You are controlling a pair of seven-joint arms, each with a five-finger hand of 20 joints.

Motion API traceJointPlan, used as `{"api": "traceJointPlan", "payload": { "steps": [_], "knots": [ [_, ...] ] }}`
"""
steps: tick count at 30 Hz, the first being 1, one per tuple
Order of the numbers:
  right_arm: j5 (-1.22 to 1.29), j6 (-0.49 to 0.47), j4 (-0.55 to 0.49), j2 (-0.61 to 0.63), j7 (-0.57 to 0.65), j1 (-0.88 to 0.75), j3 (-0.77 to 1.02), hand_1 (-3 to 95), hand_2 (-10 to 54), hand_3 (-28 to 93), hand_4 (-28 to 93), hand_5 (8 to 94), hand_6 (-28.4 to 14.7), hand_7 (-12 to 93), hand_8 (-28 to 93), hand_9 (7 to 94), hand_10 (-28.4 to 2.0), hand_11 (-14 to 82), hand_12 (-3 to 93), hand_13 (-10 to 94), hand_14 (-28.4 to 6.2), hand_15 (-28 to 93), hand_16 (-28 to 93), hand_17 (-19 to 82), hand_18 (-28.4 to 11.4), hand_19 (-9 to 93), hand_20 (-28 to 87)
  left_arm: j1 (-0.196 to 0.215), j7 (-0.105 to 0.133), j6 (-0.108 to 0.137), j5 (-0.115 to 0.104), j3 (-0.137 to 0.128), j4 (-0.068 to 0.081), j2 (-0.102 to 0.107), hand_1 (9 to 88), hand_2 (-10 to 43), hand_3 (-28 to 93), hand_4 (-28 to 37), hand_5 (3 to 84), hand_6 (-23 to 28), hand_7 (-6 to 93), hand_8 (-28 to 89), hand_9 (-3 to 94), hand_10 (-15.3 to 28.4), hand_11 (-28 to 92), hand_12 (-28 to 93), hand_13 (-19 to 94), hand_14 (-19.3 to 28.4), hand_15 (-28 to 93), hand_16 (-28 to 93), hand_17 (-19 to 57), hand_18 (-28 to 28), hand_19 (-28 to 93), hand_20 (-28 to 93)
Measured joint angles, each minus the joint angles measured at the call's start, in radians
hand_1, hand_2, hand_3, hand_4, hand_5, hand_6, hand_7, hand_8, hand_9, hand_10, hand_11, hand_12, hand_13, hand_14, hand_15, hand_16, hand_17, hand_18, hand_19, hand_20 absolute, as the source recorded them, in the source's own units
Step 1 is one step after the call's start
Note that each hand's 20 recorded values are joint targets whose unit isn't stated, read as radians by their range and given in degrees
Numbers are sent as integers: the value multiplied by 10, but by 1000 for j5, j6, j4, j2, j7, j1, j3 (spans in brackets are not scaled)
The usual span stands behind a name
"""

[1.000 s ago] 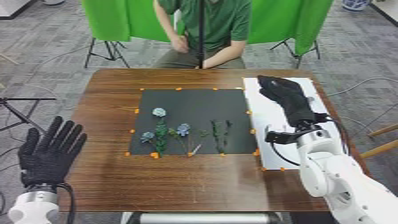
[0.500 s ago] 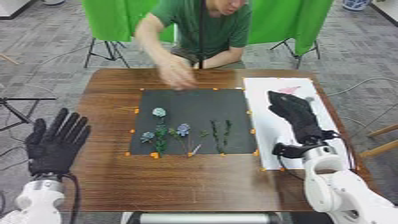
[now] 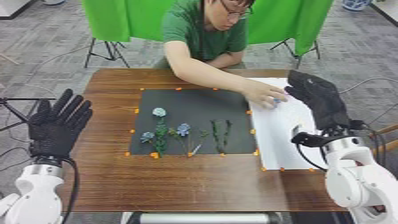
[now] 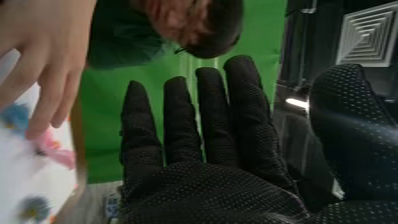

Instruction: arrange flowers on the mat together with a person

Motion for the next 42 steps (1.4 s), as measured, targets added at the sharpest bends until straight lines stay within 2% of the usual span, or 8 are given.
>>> {"api": "traceJointPlan", "payload": {
  "steps": [7,12,14,19,35,42],
  "knots": [
    [2,9,-12,-14,4,-73,22,271,38,734,-225,526,-2,144,-121,465,-91,57,96,334,-90,126,65,229,-123,69,265,20,-8,-3,10,-12,-22,-13,244,115,696,-283,411,65,50,-84,365,128,130,58,270,129,236,-66,-19,104,207,111],
    [6,16,-12,-15,3,-78,20,272,38,733,-225,528,0,146,-122,465,-91,57,96,335,-90,127,66,228,-123,72,268,65,-10,-6,14,-41,-47,-28,244,115,696,-283,411,65,50,-84,365,128,130,58,270,128,236,-66,-20,104,207,111],
    [6,17,-12,-15,3,-78,21,272,37,732,-226,528,-1,146,-123,465,-91,57,96,335,-92,127,66,227,-123,73,269,80,-9,-7,14,-44,-50,-32,244,115,696,-283,411,65,51,-84,365,129,129,58,270,128,236,-66,-20,104,207,111],
    [6,17,-12,-15,15,-76,13,275,37,730,-225,528,-1,146,-123,463,-91,57,96,332,-92,125,66,226,-122,72,268,95,-8,-7,12,-45,-51,-42,244,115,695,-283,411,65,50,-84,365,129,130,59,270,128,236,-65,-20,104,208,111],
    [-30,12,-2,-20,57,-37,-23,290,22,728,-222,525,-1,145,-123,457,-89,55,95,322,-85,120,66,222,-117,65,264,98,-8,-8,5,-46,-51,-53,244,113,697,-283,411,66,50,-84,365,128,129,59,269,130,235,-65,-20,104,207,111],
    [-153,21,12,-18,83,-24,-29,295,2,733,-221,515,1,148,-123,445,-88,53,95,302,-80,113,62,212,-118,56,258,105,-7,-9,-7,-47,-52,-59,243,114,695,-283,411,65,50,-84,365,128,129,59,269,131,237,-64,-20,105,208,111]
  ]
}}
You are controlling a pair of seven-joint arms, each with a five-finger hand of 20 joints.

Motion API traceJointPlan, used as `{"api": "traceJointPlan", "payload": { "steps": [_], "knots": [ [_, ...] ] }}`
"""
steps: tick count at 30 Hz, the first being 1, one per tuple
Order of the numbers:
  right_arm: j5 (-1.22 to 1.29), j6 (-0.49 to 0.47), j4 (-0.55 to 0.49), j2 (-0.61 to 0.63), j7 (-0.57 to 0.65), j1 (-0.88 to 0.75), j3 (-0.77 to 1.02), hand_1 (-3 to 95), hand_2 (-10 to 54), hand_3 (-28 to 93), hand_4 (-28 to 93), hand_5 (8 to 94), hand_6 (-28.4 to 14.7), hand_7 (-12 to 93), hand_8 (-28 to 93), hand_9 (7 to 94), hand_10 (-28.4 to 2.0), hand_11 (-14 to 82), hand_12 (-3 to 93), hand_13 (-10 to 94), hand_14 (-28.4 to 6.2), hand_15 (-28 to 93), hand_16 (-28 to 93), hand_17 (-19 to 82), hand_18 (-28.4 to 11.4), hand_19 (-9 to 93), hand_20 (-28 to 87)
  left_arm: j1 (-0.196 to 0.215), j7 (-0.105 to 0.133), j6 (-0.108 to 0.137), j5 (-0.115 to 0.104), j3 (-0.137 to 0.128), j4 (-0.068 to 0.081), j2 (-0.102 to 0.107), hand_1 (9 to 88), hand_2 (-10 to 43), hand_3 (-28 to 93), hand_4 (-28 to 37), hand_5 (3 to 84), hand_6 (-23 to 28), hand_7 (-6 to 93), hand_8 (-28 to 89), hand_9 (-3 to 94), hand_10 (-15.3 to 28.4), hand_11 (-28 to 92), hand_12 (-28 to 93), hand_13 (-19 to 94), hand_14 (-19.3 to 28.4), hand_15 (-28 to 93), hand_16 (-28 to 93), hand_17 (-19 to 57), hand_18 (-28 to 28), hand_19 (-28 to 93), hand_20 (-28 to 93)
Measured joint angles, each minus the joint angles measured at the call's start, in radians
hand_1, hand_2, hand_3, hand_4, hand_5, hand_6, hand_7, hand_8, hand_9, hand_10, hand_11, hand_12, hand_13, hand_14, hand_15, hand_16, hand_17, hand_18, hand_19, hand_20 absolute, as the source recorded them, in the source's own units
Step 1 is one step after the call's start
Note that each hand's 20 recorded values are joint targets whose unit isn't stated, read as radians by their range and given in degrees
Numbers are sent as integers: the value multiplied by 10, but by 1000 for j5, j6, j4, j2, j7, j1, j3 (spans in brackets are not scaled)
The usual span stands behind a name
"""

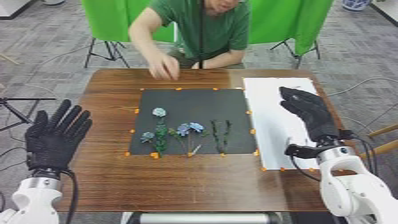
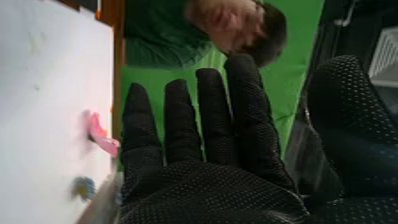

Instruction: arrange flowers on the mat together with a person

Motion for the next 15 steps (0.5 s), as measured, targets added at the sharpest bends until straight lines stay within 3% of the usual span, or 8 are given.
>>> {"api": "traceJointPlan", "payload": {
  "steps": [8,15],
  "knots": [
    [-345,62,44,41,102,38,-7,312,-30,751,-225,483,4,160,-126,416,-84,47,96,269,-79,98,54,203,-113,35,241,8,4,-1,-7,0,-1,-3,243,114,698,-283,410,65,49,-84,365,128,129,59,270,130,235,-65,-20,105,207,111],
    [-678,78,139,98,293,132,-50,358,-66,778,-238,451,13,184,-135,382,-78,40,98,240,-82,84,54,191,-107,41,230,20,11,-3,-13,-3,-5,-6,244,115,697,-283,410,65,51,-84,365,128,130,59,270,130,236,-64,-20,105,207,111]
  ]
}}
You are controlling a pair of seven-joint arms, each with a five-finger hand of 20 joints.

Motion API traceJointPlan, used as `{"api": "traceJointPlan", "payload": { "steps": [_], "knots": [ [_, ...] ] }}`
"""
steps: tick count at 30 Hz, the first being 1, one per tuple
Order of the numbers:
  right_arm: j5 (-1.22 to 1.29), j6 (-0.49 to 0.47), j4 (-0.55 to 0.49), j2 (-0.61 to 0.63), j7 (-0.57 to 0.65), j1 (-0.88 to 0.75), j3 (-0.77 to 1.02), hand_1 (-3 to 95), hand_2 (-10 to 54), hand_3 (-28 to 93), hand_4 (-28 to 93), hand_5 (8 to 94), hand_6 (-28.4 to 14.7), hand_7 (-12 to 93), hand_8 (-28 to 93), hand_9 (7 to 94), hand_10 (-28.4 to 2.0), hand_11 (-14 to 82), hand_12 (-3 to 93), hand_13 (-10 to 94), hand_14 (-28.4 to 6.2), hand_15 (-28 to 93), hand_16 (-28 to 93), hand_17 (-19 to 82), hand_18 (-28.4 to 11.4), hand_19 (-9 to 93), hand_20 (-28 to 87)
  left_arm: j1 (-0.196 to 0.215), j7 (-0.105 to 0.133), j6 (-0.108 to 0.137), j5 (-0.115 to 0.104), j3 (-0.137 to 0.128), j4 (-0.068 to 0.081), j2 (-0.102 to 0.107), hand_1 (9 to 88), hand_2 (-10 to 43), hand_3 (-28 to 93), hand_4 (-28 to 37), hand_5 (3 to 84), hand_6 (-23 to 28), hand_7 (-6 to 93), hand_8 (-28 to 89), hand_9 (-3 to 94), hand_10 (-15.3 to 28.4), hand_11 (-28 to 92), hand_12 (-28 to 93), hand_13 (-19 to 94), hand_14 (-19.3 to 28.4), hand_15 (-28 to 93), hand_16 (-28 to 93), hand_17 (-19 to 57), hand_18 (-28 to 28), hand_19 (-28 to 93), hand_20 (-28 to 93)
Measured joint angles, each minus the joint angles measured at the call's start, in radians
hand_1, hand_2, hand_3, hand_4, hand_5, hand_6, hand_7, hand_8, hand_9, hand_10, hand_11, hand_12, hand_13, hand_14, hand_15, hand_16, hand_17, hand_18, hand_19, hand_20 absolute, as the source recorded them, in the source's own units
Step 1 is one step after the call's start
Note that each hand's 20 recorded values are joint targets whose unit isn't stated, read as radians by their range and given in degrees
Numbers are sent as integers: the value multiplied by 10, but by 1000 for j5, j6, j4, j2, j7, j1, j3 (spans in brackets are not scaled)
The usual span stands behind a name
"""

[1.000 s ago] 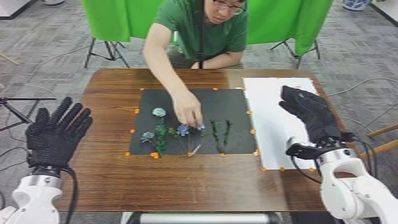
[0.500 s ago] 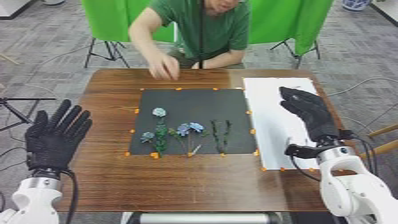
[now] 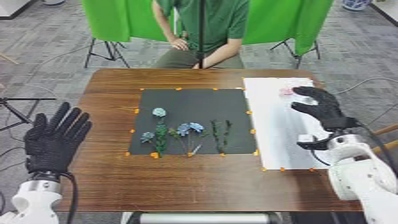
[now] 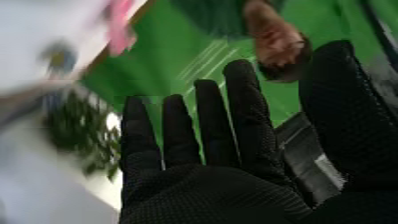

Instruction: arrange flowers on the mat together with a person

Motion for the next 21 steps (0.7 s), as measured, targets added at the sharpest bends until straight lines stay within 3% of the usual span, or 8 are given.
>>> {"api": "traceJointPlan", "payload": {
  "steps": [8,11,21],
  "knots": [
    [-380,-12,78,32,155,77,-43,434,-92,781,-266,432,18,204,-148,386,-77,40,99,271,-80,91,59,218,-99,71,238,4,3,0,-2,0,-1,-4,244,114,698,-283,410,65,51,-84,365,128,130,59,270,131,236,-64,-19,105,206,111],
    [-478,-23,132,46,201,144,-114,463,-94,778,-274,438,23,220,-154,390,-75,41,97,280,-57,91,50,226,-90,73,238,4,4,0,-4,0,0,-4,247,117,703,-283,410,65,51,-84,365,128,129,59,270,131,236,-65,-19,105,207,112],
    [-421,-98,254,106,238,364,-325,514,-95,774,-282,443,28,230,-165,394,-71,50,89,310,-43,119,20,255,-89,95,262,1,5,-13,-3,8,2,-4,254,121,714,-283,409,65,50,-84,364,128,129,59,270,131,236,-65,-20,105,208,112]
  ]
}}
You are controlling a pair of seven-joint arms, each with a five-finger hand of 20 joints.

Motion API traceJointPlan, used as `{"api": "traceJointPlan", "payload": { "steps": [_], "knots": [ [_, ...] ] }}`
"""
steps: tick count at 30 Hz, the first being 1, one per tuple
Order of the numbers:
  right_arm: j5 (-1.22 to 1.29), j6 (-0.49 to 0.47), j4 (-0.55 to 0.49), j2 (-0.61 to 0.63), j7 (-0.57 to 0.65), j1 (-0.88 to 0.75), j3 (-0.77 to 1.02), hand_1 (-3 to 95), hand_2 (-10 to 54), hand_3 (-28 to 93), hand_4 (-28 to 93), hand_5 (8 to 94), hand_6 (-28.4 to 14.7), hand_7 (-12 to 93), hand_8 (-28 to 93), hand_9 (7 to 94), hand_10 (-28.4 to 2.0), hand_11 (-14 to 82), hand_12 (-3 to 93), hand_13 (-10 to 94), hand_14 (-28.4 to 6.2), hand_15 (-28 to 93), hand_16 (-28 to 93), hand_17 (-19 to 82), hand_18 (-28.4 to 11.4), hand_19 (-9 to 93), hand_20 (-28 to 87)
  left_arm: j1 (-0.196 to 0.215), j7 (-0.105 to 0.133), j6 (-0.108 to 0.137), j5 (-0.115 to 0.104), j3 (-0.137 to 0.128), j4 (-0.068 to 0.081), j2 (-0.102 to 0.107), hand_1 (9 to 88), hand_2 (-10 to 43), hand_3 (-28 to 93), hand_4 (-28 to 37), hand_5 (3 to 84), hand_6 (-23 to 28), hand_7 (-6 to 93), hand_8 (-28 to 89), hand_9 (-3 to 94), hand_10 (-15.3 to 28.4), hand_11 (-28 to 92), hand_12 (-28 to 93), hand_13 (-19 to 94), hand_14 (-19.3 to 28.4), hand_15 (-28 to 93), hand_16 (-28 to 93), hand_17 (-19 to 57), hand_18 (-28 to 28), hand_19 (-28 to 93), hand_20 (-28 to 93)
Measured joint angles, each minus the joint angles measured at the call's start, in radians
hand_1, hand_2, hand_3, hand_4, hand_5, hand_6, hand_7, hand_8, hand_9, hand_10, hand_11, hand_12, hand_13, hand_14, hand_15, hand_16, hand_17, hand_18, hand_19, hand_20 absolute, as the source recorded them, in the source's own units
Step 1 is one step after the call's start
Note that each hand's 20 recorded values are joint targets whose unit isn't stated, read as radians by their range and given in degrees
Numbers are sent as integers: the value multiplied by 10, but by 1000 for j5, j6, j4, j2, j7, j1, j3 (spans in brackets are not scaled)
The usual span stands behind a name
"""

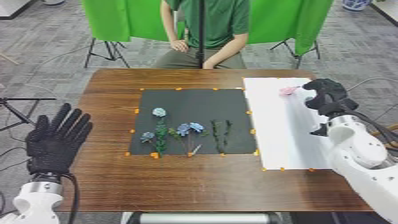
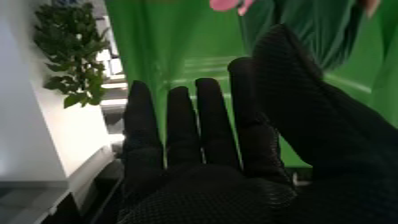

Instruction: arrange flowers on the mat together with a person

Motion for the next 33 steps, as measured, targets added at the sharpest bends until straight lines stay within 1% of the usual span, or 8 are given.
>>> {"api": "traceJointPlan", "payload": {
  "steps": [6,12,15,19,24,26,30,33],
  "knots": [
    [74,-67,98,14,21,139,-120,537,-95,772,-283,445,29,224,-164,399,-68,51,87,328,-41,130,11,281,-100,136,294,0,0,-4,0,2,0,0,253,120,715,-283,410,65,52,-84,364,128,129,59,270,131,236,-65,-20,105,208,111],
    [121,-127,182,17,24,246,-228,557,-95,754,-283,437,34,224,-163,407,-61,53,89,355,-36,145,6,306,-90,162,324,2,-1,-7,0,2,0,-2,253,120,715,-283,410,65,52,-84,364,128,128,59,270,132,235,-65,-20,105,209,111],
    [136,-151,191,19,20,265,-241,576,-95,720,-283,474,40,222,-161,474,-54,67,106,461,-36,184,56,334,-85,265,385,2,-1,-10,0,2,0,-3,253,120,714,-283,410,65,52,-84,364,128,128,60,269,132,237,-64,-20,105,209,111],
    [143,-160,195,17,9,271,-241,596,-83,684,-283,546,48,223,-156,561,-51,87,121,556,-28,192,101,378,-79,344,417,2,-2,-12,-1,3,0,-5,253,120,711,-283,410,65,53,-84,365,128,129,61,270,133,238,-63,-21,105,207,110],
    [144,-219,192,12,-14,253,-215,641,-77,597,-283,591,49,258,-76,632,-52,105,152,653,-9,135,281,410,-71,456,436,2,-3,-13,-2,4,0,-7,252,120,711,-283,410,65,54,-84,366,129,131,61,270,134,242,-63,-22,106,209,111],
    [144,-222,185,12,-17,238,-200,651,-89,590,-283,602,48,277,-65,652,-53,109,180,689,-2,116,331,410,-66,530,400,2,-4,-13,-3,4,0,-8,251,120,711,-283,410,65,53,-84,365,128,131,61,270,134,243,-63,-22,106,210,112],
    [140,-209,173,15,-22,220,-188,673,-95,578,-282,627,46,335,-56,745,-46,57,322,756,9,119,396,416,-60,658,327,2,-7,-13,-8,4,0,-9,251,120,711,-283,411,66,53,-84,365,129,131,60,270,135,246,-64,-22,107,211,112],
    [137,-175,166,17,-27,204,-188,681,-90,585,-281,644,46,349,-53,766,-47,54,344,776,11,109,417,413,-52,731,253,2,-10,-13,-13,4,0,-10,250,119,712,-283,411,66,53,-84,366,129,132,61,270,136,247,-64,-22,107,212,112]
  ]
}}
